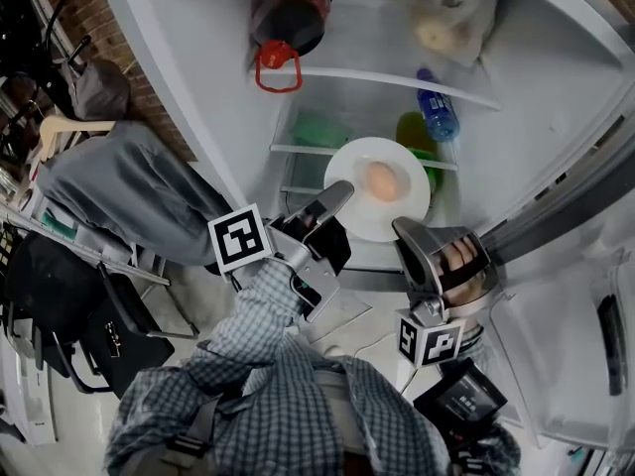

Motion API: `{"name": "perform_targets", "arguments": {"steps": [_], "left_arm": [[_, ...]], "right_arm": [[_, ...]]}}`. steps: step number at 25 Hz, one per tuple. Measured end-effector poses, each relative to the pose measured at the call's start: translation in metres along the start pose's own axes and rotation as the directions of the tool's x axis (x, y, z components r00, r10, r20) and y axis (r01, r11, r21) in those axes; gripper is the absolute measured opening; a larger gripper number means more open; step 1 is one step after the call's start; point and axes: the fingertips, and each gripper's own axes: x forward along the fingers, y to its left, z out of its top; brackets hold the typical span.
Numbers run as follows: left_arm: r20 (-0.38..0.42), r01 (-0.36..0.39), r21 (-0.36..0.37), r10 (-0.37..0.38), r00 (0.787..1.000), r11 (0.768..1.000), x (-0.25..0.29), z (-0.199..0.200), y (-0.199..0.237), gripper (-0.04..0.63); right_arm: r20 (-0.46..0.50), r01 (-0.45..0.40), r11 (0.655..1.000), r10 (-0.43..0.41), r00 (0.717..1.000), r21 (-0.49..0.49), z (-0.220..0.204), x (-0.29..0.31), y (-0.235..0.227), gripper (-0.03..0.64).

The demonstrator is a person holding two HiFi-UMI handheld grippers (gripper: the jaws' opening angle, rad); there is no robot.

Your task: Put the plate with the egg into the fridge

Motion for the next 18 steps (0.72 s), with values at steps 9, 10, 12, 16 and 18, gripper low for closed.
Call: {"name": "perform_targets", "arguments": {"steps": [9,10,12,16,18], "left_arm": [[-0.017,0.056,0.034,-0.056,0.998,0.998,0.020,0.012,-0.025,0.040],[-0.015,0.061,0.042,-0.061,0.998,0.997,0.021,0.015,-0.028,0.040],[-0.010,0.077,0.055,-0.076,0.997,0.996,0.026,0.019,-0.035,0.040],[0.021,0.105,0.082,-0.107,0.994,0.991,0.033,0.029,-0.052,0.040],[0.029,0.117,0.091,-0.120,0.992,0.989,0.037,0.034,-0.059,0.041]], "right_arm": [[-0.041,0.010,1.000,-0.009,0.999,0.014,-0.008,0.011,-0.031,0.020],[-0.042,0.011,1.000,-0.010,0.999,0.018,-0.010,0.013,-0.034,0.020],[-0.047,0.018,1.000,-0.018,0.999,0.014,-0.013,0.017,-0.041,0.020],[-0.061,0.040,0.999,-0.039,0.997,0.012,-0.016,0.025,-0.059,0.020],[-0.063,0.052,0.999,-0.051,0.997,0.013,-0.017,0.029,-0.068,0.020]]}}
